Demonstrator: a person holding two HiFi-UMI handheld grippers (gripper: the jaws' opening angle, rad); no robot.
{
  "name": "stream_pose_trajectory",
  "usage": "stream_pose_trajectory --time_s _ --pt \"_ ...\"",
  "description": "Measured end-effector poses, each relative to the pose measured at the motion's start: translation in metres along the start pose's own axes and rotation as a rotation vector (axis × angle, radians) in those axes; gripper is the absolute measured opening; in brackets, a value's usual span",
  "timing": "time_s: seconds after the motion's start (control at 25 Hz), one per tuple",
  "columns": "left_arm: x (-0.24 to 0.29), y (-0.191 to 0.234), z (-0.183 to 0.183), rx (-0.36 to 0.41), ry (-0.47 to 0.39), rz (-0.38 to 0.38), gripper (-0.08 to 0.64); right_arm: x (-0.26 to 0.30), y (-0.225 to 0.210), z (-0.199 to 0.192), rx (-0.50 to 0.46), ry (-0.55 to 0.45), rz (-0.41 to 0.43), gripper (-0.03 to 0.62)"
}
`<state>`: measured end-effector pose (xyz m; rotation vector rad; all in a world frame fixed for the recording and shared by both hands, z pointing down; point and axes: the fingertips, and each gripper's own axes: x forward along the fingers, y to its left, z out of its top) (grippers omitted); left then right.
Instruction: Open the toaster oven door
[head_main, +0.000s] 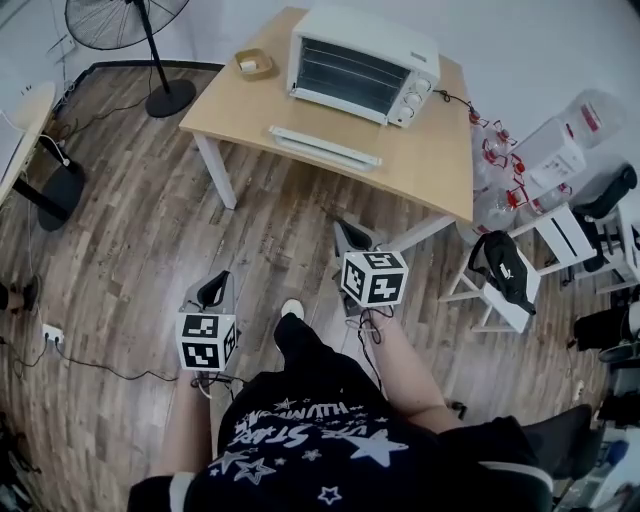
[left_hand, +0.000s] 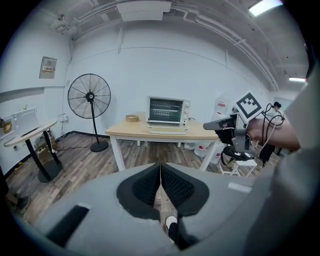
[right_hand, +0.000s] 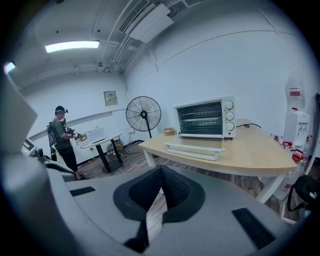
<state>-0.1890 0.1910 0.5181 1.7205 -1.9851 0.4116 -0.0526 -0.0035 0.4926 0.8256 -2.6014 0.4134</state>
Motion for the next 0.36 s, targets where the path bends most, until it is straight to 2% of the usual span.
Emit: stream_pose_trajectory --time_s 0.36 --pt "-0.036 -0.024 -0.002 0.003 0.010 -0.019 0.021 -0.050 0.006 0.001 0.005 0.005 -0.014 0.003"
